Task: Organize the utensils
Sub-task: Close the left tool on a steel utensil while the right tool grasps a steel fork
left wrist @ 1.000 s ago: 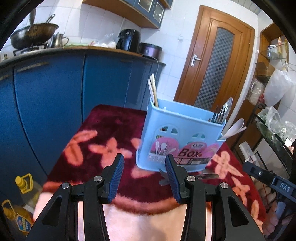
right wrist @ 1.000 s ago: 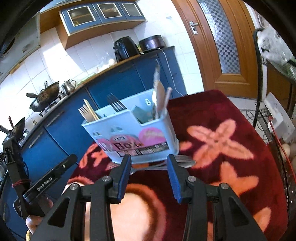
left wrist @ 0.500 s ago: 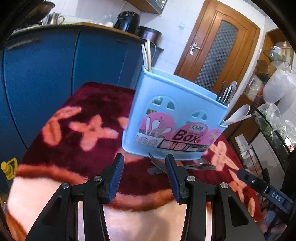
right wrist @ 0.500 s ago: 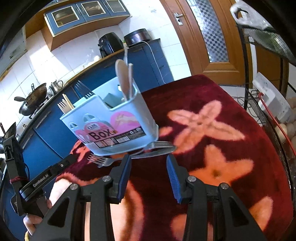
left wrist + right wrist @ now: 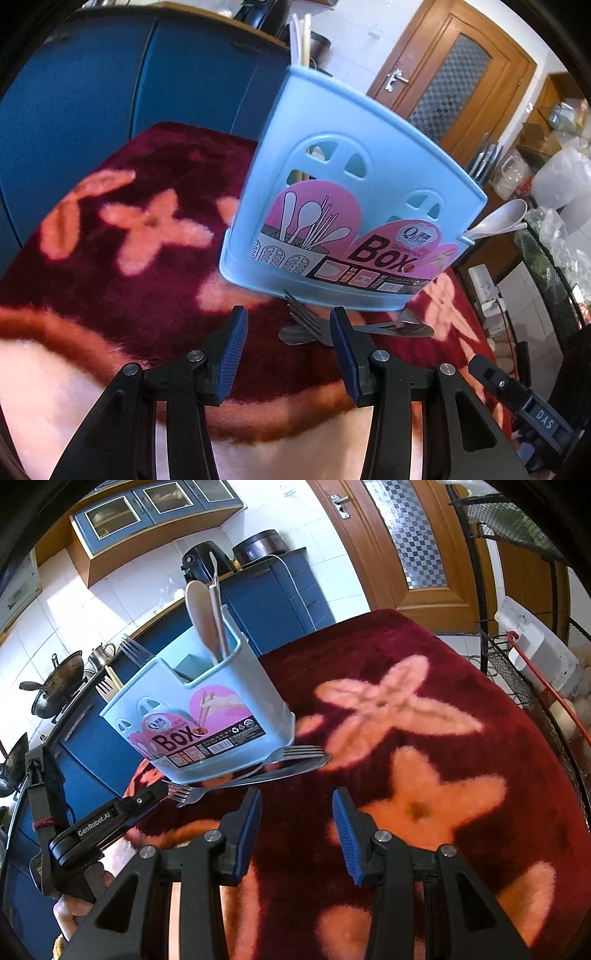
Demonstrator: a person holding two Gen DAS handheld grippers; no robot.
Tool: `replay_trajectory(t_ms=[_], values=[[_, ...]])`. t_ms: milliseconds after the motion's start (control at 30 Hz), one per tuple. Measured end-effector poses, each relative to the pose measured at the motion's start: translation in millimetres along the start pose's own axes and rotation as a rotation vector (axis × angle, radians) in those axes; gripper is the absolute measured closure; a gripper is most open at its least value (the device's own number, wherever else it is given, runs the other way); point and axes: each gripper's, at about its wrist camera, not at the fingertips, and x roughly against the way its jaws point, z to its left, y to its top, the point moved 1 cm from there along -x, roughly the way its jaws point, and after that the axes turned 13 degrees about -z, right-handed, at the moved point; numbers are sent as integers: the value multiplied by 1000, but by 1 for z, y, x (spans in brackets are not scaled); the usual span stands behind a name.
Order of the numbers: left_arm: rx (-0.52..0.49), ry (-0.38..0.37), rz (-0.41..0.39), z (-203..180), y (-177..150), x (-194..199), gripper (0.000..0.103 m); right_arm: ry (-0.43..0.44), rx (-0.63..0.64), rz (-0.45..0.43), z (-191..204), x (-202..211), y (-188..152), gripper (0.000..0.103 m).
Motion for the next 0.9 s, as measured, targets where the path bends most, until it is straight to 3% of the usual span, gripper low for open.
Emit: replay_trajectory(t_ms=[67, 167, 333, 500, 900], values=[[11, -15, 11, 0, -1, -4, 69, 1, -1, 1, -1, -1, 0, 60], [25, -33, 29, -1, -2, -9, 76, 4, -10, 10, -3, -4, -2, 60], [57, -42, 46, 0, -4, -18, 78, 6, -21, 20, -5, -8, -5, 60], [103, -63, 51, 4, -3, -23, 94, 6, -30, 26, -7, -9, -6, 60], [93, -86, -14, 7, 8, 4, 98, 1, -27, 27, -5, -8, -7, 60]])
